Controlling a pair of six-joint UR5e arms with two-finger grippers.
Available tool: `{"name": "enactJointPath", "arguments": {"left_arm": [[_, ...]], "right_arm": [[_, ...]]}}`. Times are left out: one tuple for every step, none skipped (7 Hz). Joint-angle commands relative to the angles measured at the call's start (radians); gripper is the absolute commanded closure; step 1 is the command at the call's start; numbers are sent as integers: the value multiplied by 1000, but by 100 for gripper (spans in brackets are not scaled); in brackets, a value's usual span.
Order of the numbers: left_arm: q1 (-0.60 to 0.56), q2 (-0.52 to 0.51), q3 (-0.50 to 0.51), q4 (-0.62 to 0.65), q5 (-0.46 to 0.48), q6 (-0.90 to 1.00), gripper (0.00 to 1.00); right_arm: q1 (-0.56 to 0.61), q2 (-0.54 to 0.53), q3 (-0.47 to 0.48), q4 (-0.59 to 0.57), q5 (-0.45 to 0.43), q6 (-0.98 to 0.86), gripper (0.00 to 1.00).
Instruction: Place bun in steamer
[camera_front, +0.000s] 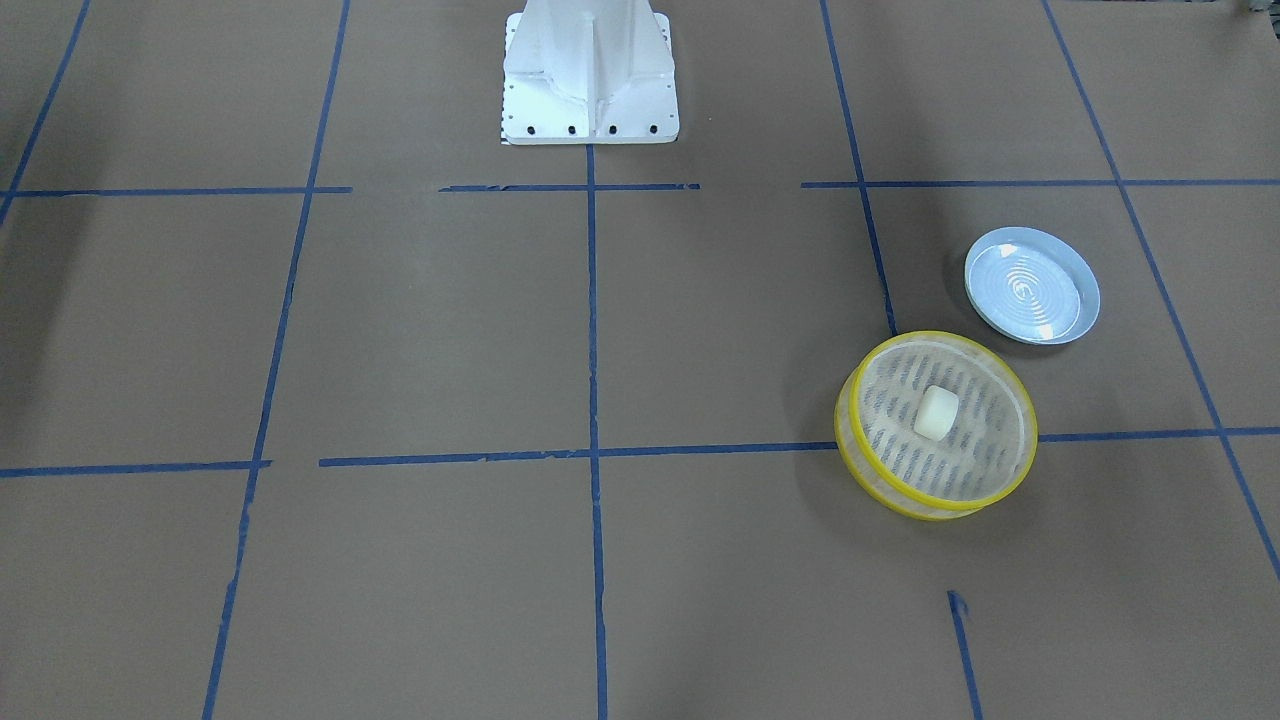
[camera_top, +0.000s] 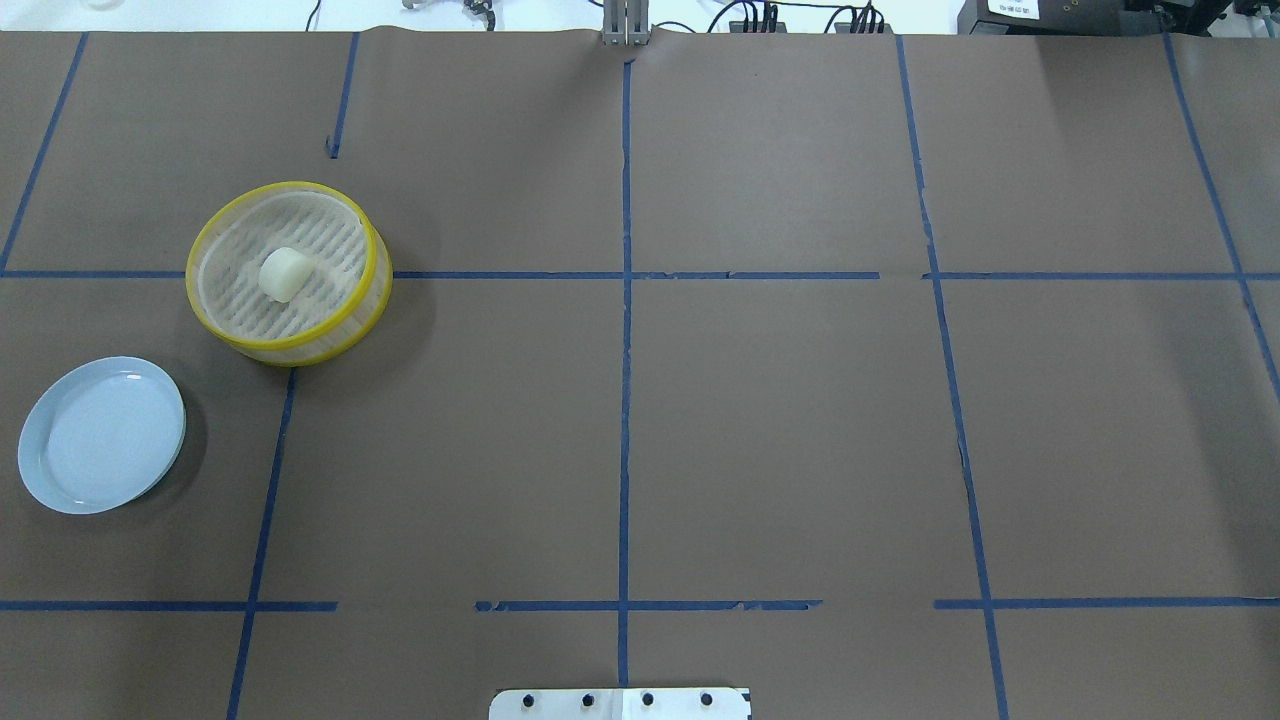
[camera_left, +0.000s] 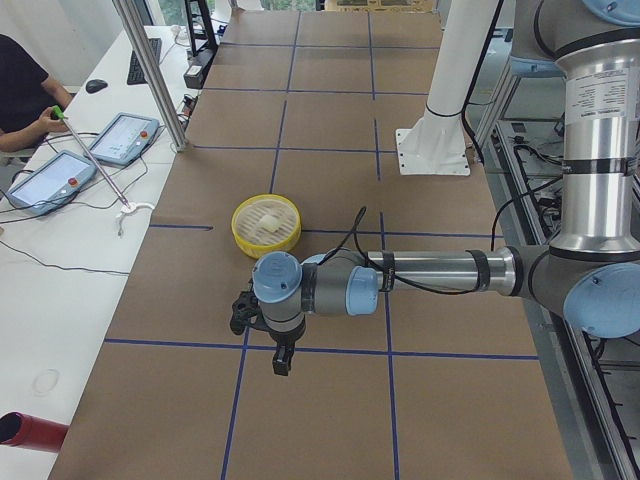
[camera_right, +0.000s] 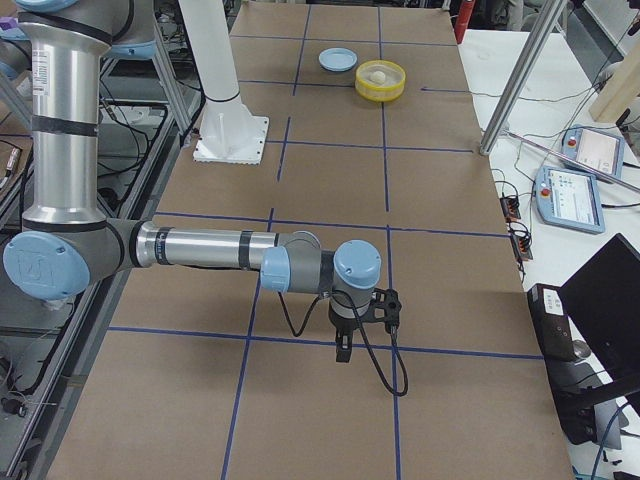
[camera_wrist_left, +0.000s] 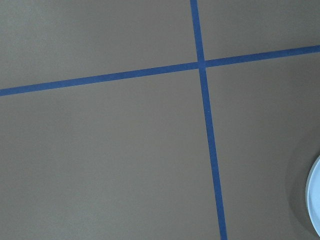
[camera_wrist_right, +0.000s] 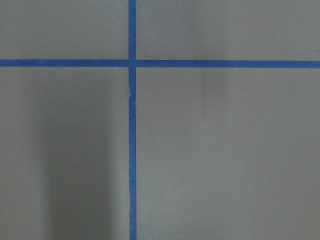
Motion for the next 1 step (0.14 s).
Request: {"name": "enactJointPath", "arguments": {"left_arm": [[-4,-3,0,0,-2,1,0]], "right_arm": [[1,0,0,0,0,0,0]]}}
